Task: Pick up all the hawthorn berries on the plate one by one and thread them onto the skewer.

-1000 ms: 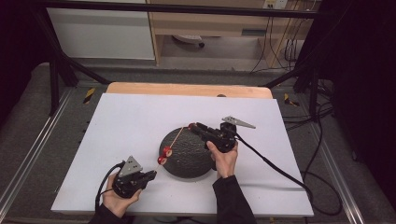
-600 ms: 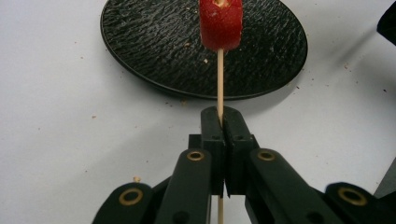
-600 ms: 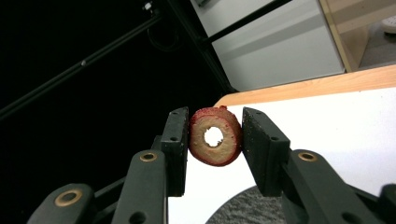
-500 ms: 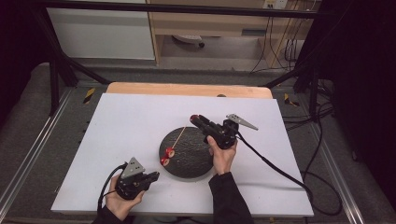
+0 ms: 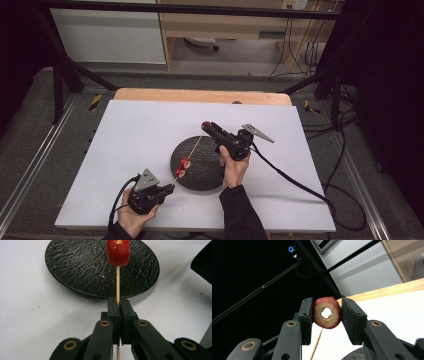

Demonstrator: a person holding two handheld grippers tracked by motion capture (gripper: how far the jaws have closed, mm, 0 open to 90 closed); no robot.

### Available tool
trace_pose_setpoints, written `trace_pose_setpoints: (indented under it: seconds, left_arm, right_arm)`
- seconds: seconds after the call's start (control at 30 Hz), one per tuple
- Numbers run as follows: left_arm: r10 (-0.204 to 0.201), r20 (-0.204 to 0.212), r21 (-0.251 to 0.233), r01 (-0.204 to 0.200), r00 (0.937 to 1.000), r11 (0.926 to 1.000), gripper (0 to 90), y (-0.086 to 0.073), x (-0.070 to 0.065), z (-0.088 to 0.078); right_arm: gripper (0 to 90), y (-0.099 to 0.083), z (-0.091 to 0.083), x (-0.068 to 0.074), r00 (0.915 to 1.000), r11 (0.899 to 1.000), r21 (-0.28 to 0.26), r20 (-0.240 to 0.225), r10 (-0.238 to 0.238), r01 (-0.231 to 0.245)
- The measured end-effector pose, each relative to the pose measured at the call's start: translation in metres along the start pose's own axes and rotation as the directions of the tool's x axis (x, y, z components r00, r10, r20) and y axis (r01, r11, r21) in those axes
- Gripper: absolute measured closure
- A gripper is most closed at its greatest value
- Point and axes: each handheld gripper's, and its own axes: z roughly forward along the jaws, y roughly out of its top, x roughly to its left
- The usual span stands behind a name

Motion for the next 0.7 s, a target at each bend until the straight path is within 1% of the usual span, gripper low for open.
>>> trace_pose_setpoints:
  seconds: [0.23,0.33,0.47,0.63,0.7]
  left_arm:
    - [-0.001,-0.001,-0.002,0.001,1.0,1.0,88.5,0.0,0.0,0.001]
    - [-0.008,-0.002,-0.008,0.008,1.0,0.9999,88.5,0.0,-0.001,0.002]
    - [-0.013,-0.005,-0.016,0.013,0.9999,0.9998,88.5,0.0,-0.001,0.003]
    - [-0.04,-0.012,-0.043,0.039,0.9991,0.9983,88.5,0.0,-0.004,0.006]
    - [-0.05,-0.008,-0.051,0.049,0.9987,0.9975,88.5,0.0,-0.006,0.007]
  right_arm:
    - [62.9,-0.003,0.002,0.0,0.9997,1.0,-0.002,-0.01,0.024,-0.024]
    - [62.9,-0.004,0.002,0.0,0.9994,0.999,-0.001,-0.013,0.032,-0.032]
    - [62.9,-0.006,0.003,0.0,0.9983,0.999,0.002,-0.023,0.054,-0.053]
    - [62.9,-0.012,0.004,-0.001,0.9972,0.998,0.007,-0.031,0.068,-0.068]
    - [62.9,-0.013,0.004,-0.001,0.9957,0.996,0.01,-0.035,0.086,-0.086]
